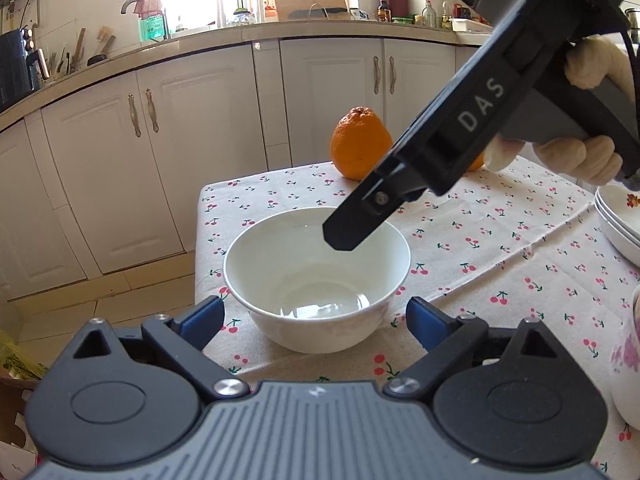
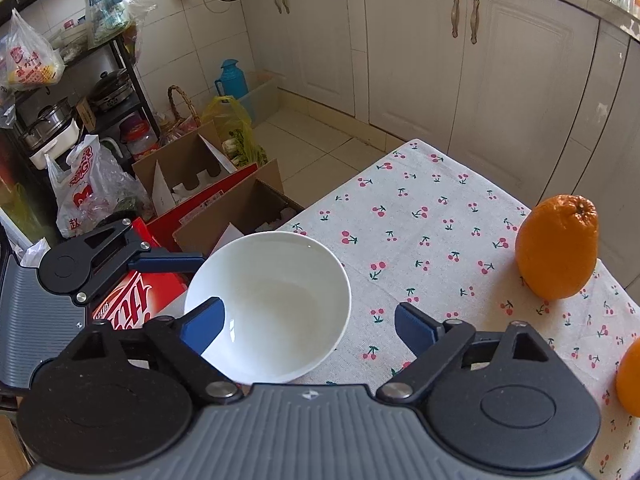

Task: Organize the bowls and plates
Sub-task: 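Lift the held bowl and carry it toward the nested bowls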

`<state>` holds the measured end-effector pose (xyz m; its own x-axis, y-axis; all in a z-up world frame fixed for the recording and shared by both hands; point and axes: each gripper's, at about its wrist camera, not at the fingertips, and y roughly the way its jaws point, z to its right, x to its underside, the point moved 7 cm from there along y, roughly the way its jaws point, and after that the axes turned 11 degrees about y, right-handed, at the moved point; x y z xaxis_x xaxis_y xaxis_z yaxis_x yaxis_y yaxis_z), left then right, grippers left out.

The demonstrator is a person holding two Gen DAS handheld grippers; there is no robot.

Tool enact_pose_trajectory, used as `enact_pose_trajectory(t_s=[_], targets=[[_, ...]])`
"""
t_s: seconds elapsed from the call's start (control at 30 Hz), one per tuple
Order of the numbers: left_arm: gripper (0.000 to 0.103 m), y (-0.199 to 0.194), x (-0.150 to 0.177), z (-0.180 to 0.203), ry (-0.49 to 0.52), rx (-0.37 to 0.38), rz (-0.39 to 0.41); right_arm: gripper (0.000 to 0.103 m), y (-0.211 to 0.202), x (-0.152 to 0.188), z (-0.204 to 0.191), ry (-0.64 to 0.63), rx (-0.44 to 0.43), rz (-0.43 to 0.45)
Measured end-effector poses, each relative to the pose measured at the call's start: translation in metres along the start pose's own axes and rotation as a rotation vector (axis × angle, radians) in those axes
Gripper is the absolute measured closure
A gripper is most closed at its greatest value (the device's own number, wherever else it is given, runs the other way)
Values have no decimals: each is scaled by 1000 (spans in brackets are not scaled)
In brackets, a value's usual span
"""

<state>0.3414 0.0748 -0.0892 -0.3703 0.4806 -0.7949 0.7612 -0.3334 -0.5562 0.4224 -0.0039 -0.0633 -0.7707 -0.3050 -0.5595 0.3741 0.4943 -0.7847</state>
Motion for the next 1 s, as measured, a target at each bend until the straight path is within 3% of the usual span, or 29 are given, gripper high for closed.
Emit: enact_pose_trajectory(t_s=[0.47,1.0], targets=[[16,8,0,-2,-9,15,12,48,32,-7,5,7,-21,-55],[16,8,0,-3,-10,25,11,52,33,-6,6,37,-51,-59]])
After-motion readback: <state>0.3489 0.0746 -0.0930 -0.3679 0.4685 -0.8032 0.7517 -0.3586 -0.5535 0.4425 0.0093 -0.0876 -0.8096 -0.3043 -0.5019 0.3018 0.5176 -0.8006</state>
